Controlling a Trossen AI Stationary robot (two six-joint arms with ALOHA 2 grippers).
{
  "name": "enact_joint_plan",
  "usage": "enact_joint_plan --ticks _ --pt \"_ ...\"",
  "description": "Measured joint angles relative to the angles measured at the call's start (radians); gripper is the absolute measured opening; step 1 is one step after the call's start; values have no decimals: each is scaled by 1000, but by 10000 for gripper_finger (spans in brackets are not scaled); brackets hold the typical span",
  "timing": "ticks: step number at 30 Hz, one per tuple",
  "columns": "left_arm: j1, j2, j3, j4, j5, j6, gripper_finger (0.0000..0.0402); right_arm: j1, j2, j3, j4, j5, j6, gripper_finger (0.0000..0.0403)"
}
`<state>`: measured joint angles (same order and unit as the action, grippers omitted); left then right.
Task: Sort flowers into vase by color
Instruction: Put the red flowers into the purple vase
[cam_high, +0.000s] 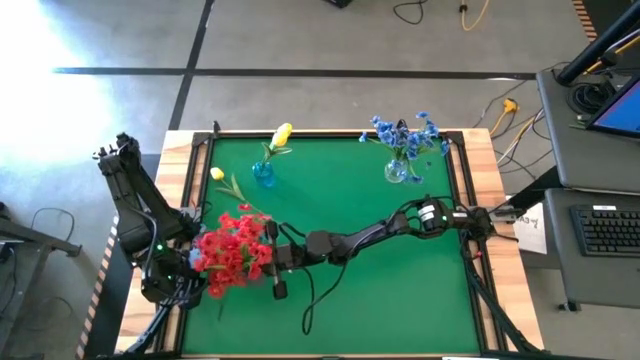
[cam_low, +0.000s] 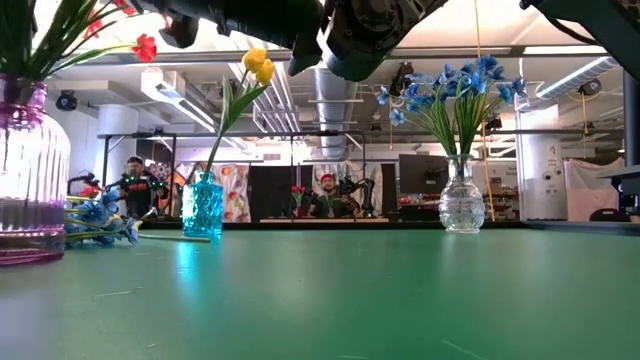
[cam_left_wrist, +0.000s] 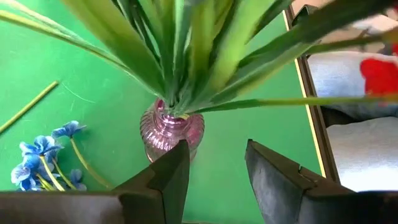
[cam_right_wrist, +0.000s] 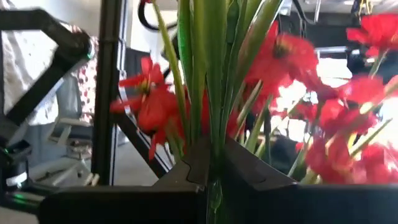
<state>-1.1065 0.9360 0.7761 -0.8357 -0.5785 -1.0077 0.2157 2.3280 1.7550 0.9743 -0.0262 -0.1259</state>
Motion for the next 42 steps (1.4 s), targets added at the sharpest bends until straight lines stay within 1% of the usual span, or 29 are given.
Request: enact_joint_plan --ticks 7,22,26,28,31,36,39,42 --pt "0 -1 0 -1 20 0 146 0 0 0 -55 5 -6 18" --pt "0 -1 -2 -3 21 -1 146 0 0 0 -126 7 -43 18" --pt "0 -1 -2 -3 21 -1 146 4 0 0 -124 53 -44 18" --pt "0 -1 -2 -3 21 -4 146 8 0 0 -124 57 -50 22" --pt "0 -1 -2 -3 21 -5 146 12 -2 0 -126 65 -41 45" --pt "0 -1 -2 -3 21 -7 146 20 -7 -1 -141 82 -31 108" --pt "0 -1 -2 -3 21 -15 146 27 -24 -1 -198 105 -30 146" --pt "0 -1 -2 -3 22 -17 146 31 -56 -1 -292 131 -20 175"
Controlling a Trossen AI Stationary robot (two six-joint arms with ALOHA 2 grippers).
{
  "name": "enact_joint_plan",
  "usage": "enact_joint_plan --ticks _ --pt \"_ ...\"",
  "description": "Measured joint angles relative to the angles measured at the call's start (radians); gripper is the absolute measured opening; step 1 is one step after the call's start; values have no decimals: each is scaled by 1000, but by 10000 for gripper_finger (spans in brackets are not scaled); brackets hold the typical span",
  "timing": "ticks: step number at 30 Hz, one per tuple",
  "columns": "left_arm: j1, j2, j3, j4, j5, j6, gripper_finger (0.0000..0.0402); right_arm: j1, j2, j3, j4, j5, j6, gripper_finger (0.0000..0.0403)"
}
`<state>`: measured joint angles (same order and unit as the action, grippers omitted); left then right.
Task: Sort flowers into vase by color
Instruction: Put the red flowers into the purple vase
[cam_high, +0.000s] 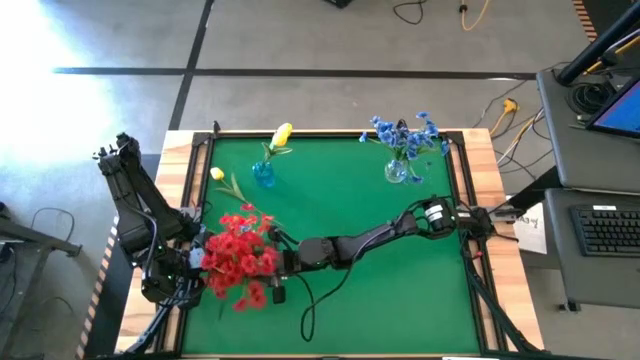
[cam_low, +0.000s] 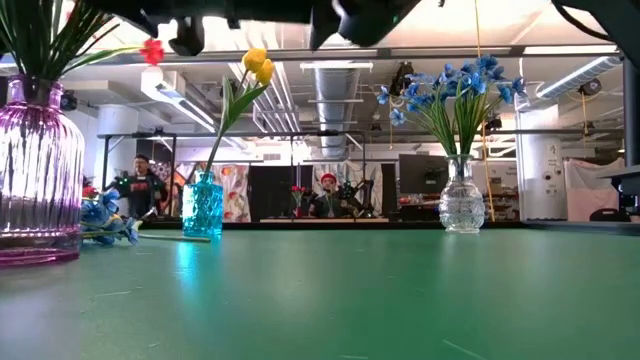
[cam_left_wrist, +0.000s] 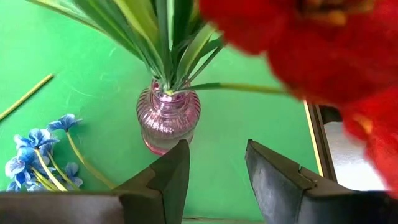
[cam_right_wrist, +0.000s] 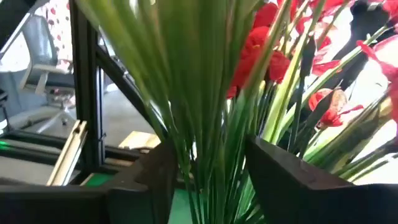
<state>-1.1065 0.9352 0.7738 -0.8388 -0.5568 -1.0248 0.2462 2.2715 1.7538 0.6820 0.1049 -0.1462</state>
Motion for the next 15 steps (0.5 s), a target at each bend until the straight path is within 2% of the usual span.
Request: enact_joint_plan --ticks 4,8,12,15 --pt "0 0 0 -9 0 -2 146 0 -29 0 -73 0 30 197" --pt "0 2 0 -18 0 -3 146 10 -38 0 -77 1 10 199" --pt "0 2 0 -17 -2 -6 146 15 -40 0 -65 0 -3 180" --pt "0 2 0 -17 -2 -7 146 14 -41 0 -63 1 16 146"
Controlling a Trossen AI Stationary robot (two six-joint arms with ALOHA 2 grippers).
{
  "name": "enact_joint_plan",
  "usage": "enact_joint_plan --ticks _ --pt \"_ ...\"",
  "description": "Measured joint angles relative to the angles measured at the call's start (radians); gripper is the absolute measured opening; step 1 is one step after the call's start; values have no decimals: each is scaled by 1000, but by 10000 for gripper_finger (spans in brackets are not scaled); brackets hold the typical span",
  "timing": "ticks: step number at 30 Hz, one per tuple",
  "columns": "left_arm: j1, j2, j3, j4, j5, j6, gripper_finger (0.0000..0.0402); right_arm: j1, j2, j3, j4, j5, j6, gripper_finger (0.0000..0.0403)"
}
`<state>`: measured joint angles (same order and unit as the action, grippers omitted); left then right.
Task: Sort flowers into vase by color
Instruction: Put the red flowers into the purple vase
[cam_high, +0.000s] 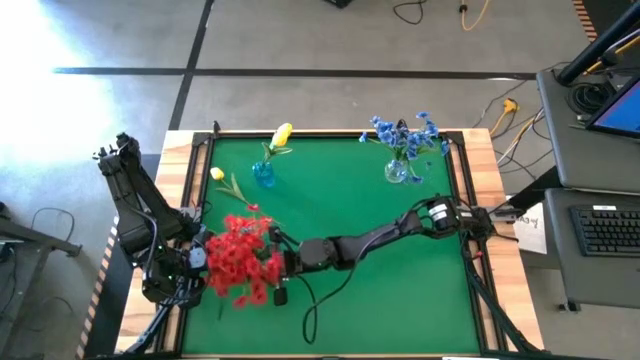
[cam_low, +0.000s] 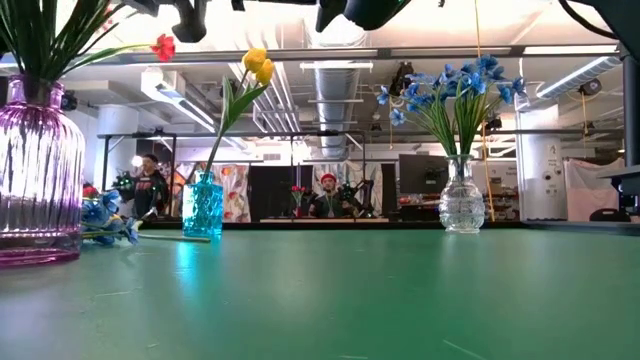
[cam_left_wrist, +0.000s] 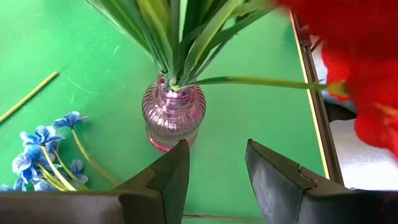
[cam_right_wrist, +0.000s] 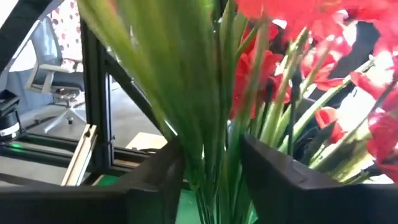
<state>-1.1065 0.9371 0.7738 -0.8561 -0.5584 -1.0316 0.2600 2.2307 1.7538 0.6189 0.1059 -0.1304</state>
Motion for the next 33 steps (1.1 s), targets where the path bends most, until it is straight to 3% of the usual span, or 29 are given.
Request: enact_joint_plan --ticks 8,33 --pt "0 0 0 1 -1 0 146 -6 -2 0 -23 26 26 19" --pt "0 0 0 1 -2 0 146 -14 2 1 -128 25 18 13"
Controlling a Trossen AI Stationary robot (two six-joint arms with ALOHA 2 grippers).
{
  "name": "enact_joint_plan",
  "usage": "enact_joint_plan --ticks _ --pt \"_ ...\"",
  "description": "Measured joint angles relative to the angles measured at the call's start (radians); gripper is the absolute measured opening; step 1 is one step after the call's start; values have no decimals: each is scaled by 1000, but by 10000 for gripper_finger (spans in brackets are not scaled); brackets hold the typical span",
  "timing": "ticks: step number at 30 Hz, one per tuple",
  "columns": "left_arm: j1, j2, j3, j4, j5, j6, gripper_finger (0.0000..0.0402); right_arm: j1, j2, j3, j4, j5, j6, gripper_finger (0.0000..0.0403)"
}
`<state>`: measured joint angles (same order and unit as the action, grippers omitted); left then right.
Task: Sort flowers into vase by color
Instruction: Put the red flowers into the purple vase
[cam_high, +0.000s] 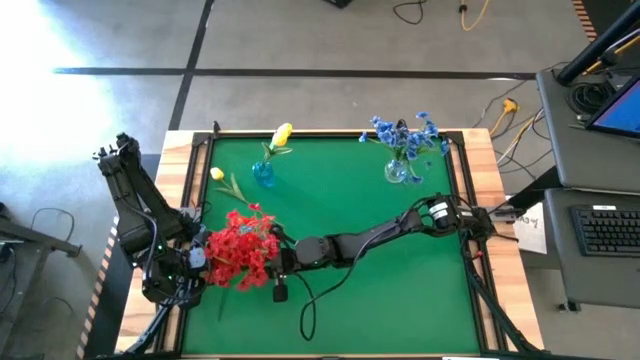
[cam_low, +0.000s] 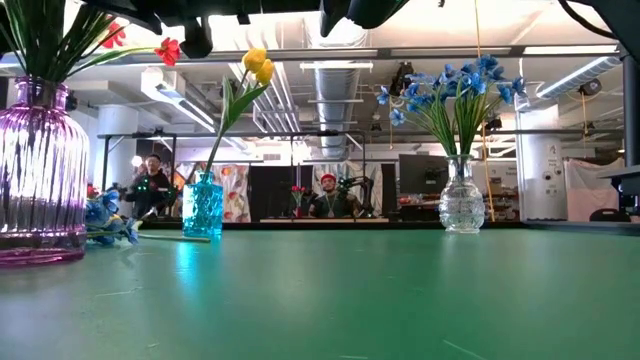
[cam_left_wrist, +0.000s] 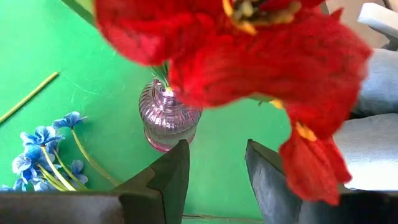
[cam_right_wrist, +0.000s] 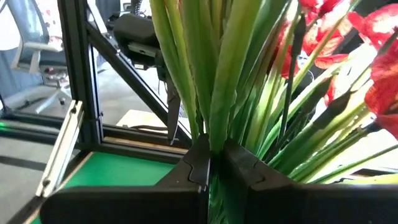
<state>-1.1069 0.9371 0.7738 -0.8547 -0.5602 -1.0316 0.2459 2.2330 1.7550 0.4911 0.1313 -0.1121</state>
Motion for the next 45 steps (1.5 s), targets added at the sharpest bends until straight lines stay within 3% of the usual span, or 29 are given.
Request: enact_joint_plan --ticks 12,27,45 --pt "0 -12 0 2 55 -85 146 0 2 2 21 0 -37 20" --pt "0 -107 0 1 89 -197 146 11 4 2 -8 3 7 181" --pt "0 -221 0 -28 72 -235 146 21 -45 2 -131 1 51 236"
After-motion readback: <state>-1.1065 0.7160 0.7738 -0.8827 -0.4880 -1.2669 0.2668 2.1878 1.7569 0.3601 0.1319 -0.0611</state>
